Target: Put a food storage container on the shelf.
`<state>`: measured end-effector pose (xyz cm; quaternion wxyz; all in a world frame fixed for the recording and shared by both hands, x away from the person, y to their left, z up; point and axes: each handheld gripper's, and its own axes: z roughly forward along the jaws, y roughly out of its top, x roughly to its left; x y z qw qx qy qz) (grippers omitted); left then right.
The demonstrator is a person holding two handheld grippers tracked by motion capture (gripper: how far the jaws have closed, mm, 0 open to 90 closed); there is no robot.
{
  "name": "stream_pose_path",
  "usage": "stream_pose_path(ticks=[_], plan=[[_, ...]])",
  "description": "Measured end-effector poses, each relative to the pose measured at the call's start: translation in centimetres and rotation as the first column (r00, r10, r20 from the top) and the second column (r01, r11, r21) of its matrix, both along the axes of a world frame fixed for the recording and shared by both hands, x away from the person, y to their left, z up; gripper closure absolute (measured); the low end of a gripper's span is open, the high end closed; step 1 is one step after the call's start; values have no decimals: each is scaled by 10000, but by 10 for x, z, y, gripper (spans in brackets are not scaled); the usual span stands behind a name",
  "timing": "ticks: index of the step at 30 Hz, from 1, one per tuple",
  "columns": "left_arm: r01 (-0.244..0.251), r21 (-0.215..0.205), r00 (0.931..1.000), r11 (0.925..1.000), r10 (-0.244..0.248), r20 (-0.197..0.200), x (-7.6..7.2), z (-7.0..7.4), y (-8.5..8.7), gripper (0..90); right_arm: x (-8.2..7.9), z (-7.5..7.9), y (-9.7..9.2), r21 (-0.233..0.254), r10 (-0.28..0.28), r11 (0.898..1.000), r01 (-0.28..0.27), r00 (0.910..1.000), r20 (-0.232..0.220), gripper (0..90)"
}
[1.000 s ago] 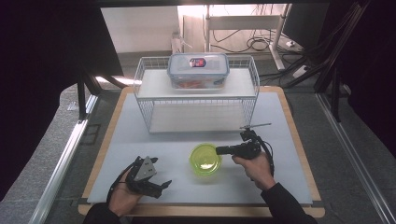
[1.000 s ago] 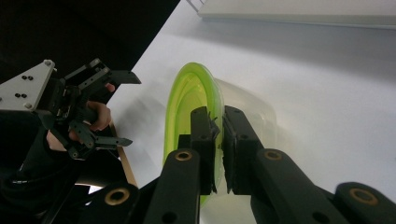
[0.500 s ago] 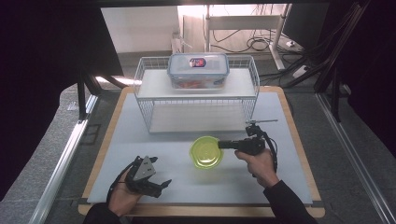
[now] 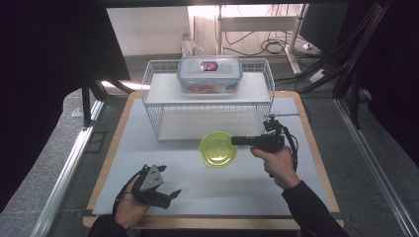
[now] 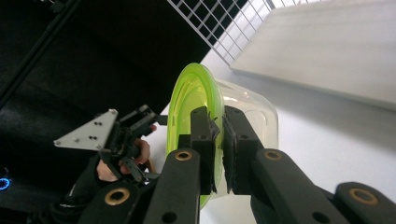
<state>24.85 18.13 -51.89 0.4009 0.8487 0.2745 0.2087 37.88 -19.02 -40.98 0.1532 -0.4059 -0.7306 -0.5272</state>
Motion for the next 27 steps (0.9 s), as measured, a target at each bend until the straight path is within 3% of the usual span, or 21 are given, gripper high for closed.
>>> stream_pose_path(ticks=[13, 27], plan=[[-18, -47, 10000, 10000, 19, 58, 0, 1, 1, 70, 11, 37, 1, 526, -105, 9986, 97, 9998, 141, 844], [-25, -129, 10000, 9999, 25, 31, 1, 0, 1, 69, 27, 87, -5, 1067, -460, 9934, 413, 9981, 415, 844]])
